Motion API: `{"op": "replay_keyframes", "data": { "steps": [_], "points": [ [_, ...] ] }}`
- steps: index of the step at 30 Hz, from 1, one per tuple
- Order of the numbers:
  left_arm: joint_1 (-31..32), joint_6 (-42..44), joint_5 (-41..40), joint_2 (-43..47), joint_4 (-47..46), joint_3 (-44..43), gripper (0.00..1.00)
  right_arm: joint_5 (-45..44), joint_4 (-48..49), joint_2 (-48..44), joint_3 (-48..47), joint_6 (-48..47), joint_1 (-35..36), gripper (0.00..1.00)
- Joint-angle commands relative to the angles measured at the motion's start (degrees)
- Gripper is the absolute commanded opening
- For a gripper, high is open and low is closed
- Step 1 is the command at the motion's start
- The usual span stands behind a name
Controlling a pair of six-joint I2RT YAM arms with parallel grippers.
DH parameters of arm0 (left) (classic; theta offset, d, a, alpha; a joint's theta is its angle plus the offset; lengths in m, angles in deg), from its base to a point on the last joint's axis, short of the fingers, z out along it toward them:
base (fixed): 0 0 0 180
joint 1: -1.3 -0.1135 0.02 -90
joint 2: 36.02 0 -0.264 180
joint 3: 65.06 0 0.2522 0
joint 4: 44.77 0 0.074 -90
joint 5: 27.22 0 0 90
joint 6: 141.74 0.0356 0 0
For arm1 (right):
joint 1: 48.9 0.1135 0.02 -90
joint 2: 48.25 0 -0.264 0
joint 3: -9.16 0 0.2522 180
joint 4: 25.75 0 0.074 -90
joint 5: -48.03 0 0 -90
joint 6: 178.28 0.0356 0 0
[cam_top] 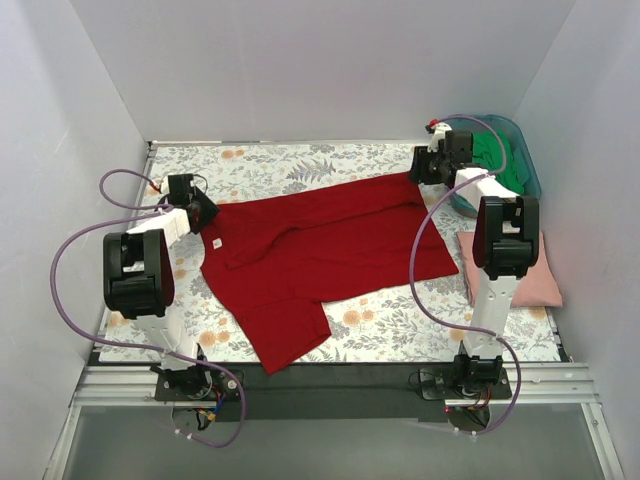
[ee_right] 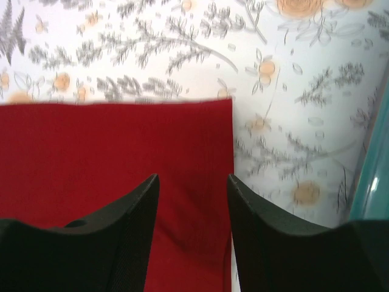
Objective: Fold and stack the t-shirts
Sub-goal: Fold the tshirt
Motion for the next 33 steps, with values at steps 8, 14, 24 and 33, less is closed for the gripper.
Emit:
{"op": "replay_keyframes", "data": {
  "steps": [8, 14, 24, 33],
  "points": [
    [-0.3, 2.4, 1.5, -6.7, -3.8, -3.7, 0.41, 7.4, 1.5, 6.1, -2.4, 4.1, -1.2, 0.54],
    [-0.7, 3.4, -3.7, -6.5, -1.5, -2.2, 0.25, 6.5, 0.9, 5.0, 2.6, 6.3, -1.2, 0.54],
    [-4.4, 8.6, -7.7, -6.1, 2.0, -3.1, 0.19, 3.8, -4.4, -2.9, 14.9, 8.1, 1.7, 0.55],
    [-4.5, 10.8, 0.3, -7.5, -1.4, -9.1, 0.37, 3.4, -4.1, -4.2, 6.4, 2.7, 2.0, 0.56]
  ]
}}
